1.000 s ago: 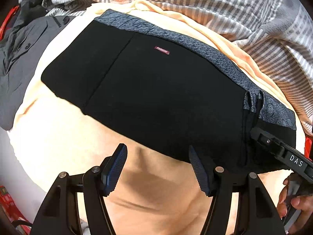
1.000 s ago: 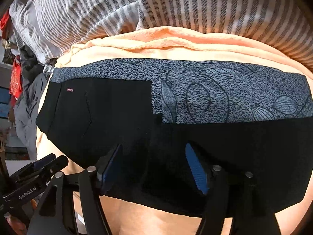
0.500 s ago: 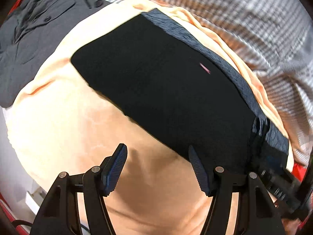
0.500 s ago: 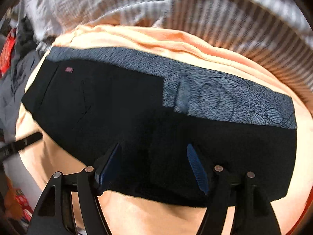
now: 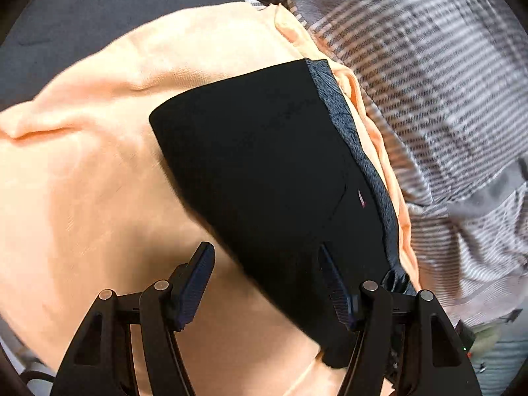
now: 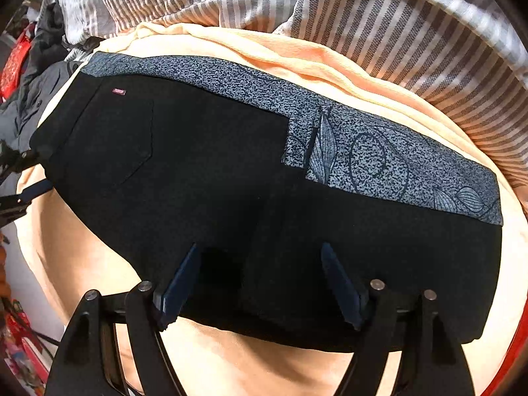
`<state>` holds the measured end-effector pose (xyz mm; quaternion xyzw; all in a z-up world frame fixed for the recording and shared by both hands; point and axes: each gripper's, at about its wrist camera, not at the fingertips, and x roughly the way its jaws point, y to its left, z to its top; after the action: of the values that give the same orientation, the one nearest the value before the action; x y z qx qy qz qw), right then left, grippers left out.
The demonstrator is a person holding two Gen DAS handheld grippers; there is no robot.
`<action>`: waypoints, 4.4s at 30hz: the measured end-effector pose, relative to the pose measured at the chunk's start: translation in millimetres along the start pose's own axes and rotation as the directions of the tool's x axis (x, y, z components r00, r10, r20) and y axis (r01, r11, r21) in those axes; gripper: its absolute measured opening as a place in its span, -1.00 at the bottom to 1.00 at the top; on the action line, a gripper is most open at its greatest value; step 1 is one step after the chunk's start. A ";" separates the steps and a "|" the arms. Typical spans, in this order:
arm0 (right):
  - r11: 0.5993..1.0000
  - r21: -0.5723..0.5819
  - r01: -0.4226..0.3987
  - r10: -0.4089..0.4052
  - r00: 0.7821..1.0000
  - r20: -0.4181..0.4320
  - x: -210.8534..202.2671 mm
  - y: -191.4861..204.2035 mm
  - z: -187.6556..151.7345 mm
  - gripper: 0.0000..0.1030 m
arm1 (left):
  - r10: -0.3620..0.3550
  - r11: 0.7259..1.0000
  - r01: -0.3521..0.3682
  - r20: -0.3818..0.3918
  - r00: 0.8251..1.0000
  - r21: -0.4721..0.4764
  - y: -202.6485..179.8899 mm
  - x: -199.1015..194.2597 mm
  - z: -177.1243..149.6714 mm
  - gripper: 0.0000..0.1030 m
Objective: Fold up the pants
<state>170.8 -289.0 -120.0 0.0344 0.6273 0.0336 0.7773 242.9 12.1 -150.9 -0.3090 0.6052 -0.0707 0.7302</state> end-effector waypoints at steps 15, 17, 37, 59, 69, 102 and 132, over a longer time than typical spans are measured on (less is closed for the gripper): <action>1.000 0.013 -0.001 0.001 1.000 0.002 6.3 4.5 5.4 0.58 | -0.144 0.987 0.148 0.061 0.988 -0.061 -1.2 11.3 21.4 0.44; 1.000 0.012 0.002 -0.002 1.000 0.005 6.2 4.3 4.8 0.58 | -0.143 0.987 0.148 0.077 0.987 -0.068 -9.1 13.9 22.2 0.69; 0.989 0.073 -0.125 0.127 0.992 -0.025 -52.7 -0.3 45.3 0.58 | 0.324 0.900 -0.377 0.242 0.914 0.220 -86.1 -2.4 -5.2 -0.40; 0.884 -0.186 -0.428 0.326 0.852 -0.410 -19.2 209.3 227.5 0.86 | 0.319 0.703 -0.497 0.400 0.859 0.509 -149.9 -9.4 -43.7 -0.40; 0.893 -0.243 -0.379 0.188 0.804 -0.564 29.8 223.8 209.8 -0.17 | 0.310 0.676 -0.495 0.399 0.863 0.546 -155.2 -7.4 -47.5 -0.40; 0.708 0.328 -0.625 0.570 0.780 0.257 -142.1 -168.6 -19.4 -0.63 | 0.116 0.229 -0.149 0.125 0.985 0.962 -355.8 22.2 -263.2 -0.40; 0.717 0.547 -0.431 0.335 0.902 0.271 -96.6 -274.8 -90.4 -0.11 | 0.386 0.495 -0.201 -0.007 0.922 0.845 -310.1 65.7 -169.6 0.04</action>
<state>64.6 -570.8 -71.3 0.4082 0.5232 -0.0070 0.7480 186.5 -329.1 -52.6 0.1900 0.6107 -0.2524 0.7261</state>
